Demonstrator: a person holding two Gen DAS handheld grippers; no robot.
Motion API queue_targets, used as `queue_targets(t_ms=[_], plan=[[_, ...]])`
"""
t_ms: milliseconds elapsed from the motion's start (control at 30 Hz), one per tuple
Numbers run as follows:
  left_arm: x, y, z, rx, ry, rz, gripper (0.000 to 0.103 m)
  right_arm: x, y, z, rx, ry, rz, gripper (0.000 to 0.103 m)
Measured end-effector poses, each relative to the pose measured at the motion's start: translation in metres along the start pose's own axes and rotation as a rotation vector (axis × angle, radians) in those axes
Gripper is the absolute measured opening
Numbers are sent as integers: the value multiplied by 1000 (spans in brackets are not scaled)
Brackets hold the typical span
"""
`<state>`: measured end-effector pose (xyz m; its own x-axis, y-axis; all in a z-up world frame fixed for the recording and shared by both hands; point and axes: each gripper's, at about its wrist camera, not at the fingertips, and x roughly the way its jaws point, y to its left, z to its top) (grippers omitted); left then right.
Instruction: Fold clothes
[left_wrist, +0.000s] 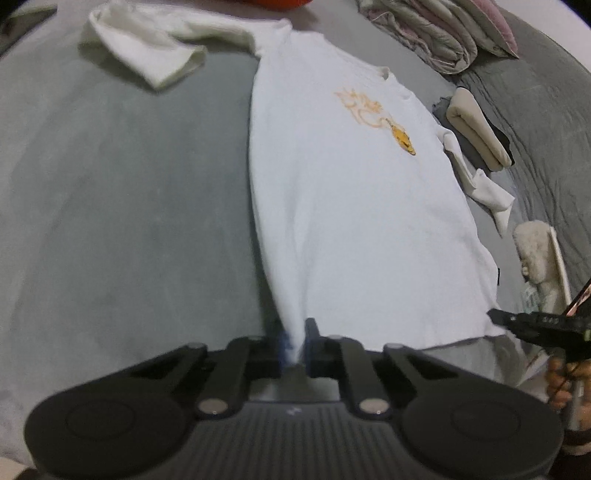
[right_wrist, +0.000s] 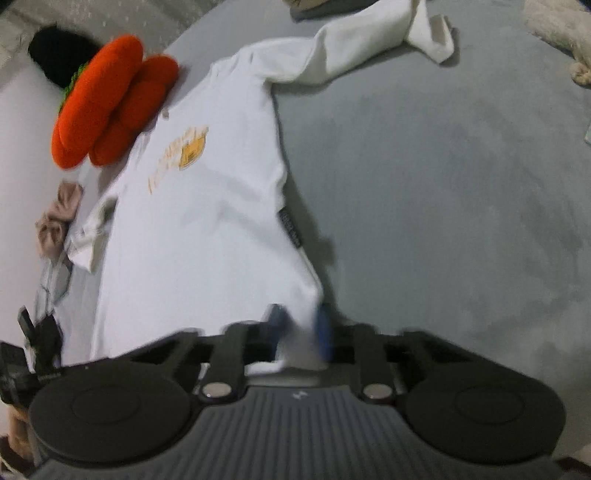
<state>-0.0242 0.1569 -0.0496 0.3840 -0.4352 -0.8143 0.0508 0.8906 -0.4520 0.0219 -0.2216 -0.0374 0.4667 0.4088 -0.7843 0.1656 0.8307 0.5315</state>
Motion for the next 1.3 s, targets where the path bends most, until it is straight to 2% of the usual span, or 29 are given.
queue_targets(t_ms=[167, 300, 400, 500, 567, 600, 633, 667, 700, 733, 800, 967, 1033, 1133, 1300], plan=[[-39, -7, -2, 28, -80, -31, 9, -30, 5, -4, -24, -41, 37, 5], [-41, -5, -11, 57, -36, -17, 9, -38, 9, -8, -67, -23, 17, 5], [-19, 0, -22, 76, 14, 37, 9, -23, 6, -14, -82, 30, -27, 5], [-12, 0, -24, 105, 19, 57, 10, -5, 5, -22, -106, 60, -81, 5], [-11, -1, -23, 128, 17, 67, 17, -1, 9, -24, -140, 55, -103, 6], [-14, -2, -21, 143, 17, 73, 28, -2, 12, -24, -158, 53, -112, 6], [-17, -3, -19, 156, 16, 81, 40, -3, 15, -23, -179, 52, -116, 14], [-19, -4, -15, 164, 8, 91, 45, -5, 18, -21, -199, 53, -117, 19], [-21, -5, -12, 168, -10, 102, 51, -6, 20, -19, -218, 43, -129, 28], [-23, -6, -8, 173, -32, 115, 56, -6, 23, -17, -237, 26, -145, 42], [-26, -8, -1, 184, -74, 142, 61, -8, 27, -12, -275, -8, -178, 51], [-15, -29, 19, 244, -143, 192, 76, 0, 39, 6, -300, -77, -212, 51], [-8, -41, 27, 264, -184, 190, 85, 7, 47, 13, -301, -108, -211, 56], [9, -59, 38, 277, -281, 169, 91, 20, 58, 23, -304, -188, -188, 70], [47, -88, 49, 361, -463, 171, 93, 47, 73, 32, -358, -362, -127, 73]])
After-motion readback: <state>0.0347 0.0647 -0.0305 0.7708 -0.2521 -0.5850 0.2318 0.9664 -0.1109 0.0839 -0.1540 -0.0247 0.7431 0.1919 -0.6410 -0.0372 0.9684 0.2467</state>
